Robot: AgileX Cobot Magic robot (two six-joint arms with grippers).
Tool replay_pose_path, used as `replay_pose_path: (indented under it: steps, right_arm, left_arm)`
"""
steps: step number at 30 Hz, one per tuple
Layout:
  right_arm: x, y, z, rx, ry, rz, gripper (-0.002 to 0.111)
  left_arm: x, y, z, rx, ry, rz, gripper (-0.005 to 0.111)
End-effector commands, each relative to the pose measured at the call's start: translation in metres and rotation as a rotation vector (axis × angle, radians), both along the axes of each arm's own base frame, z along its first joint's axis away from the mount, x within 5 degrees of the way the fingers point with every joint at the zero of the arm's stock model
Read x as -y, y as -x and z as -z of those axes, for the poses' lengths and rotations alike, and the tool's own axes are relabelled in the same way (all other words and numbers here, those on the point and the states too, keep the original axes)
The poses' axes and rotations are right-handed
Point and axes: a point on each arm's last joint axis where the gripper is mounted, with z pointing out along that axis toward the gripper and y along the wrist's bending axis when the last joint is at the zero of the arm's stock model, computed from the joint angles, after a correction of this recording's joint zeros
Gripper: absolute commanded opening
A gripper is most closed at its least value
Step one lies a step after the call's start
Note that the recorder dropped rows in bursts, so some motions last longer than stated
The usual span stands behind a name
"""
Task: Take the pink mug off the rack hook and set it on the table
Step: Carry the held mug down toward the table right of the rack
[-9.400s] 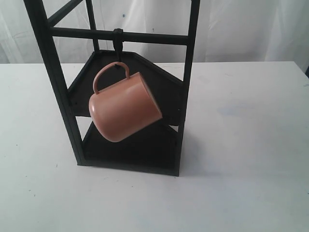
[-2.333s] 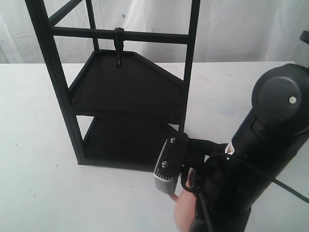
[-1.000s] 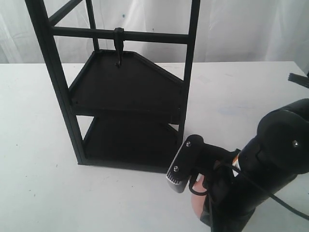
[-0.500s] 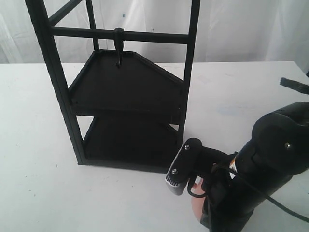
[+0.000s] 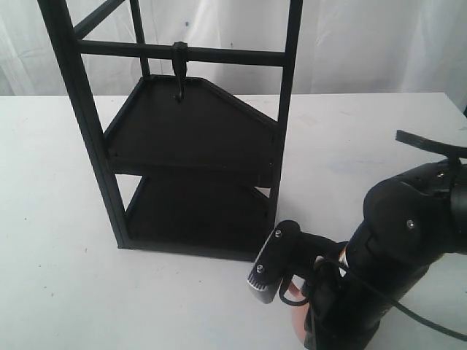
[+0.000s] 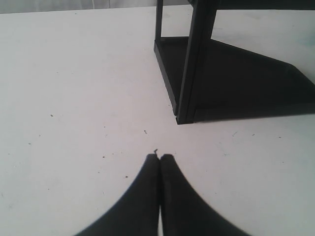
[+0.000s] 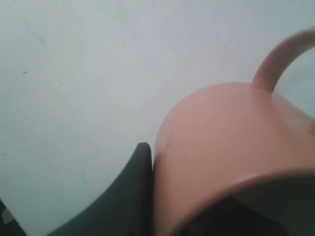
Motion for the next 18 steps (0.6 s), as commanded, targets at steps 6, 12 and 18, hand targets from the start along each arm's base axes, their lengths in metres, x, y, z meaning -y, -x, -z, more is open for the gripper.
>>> replay_pose_path:
  steps: [6, 12, 18]
  right_arm:
    - [-0.0004, -0.0009, 0.0011, 0.012, -0.005, 0.005, 0.000]
    - [-0.0004, -0.0008, 0.0011, 0.010, -0.004, 0.004, 0.000]
    - [-0.0004, -0.0008, 0.0011, 0.010, -0.004, 0.004, 0.000]
  left_arm:
    - [-0.0002, 0.0000, 0.0008, 0.002, 0.005, -0.005, 0.000]
    - [-0.0002, 0.0000, 0.0008, 0.002, 0.005, -0.005, 0.000]
    - [-0.0002, 0.0000, 0.0008, 0.002, 0.005, -0.005, 0.000]
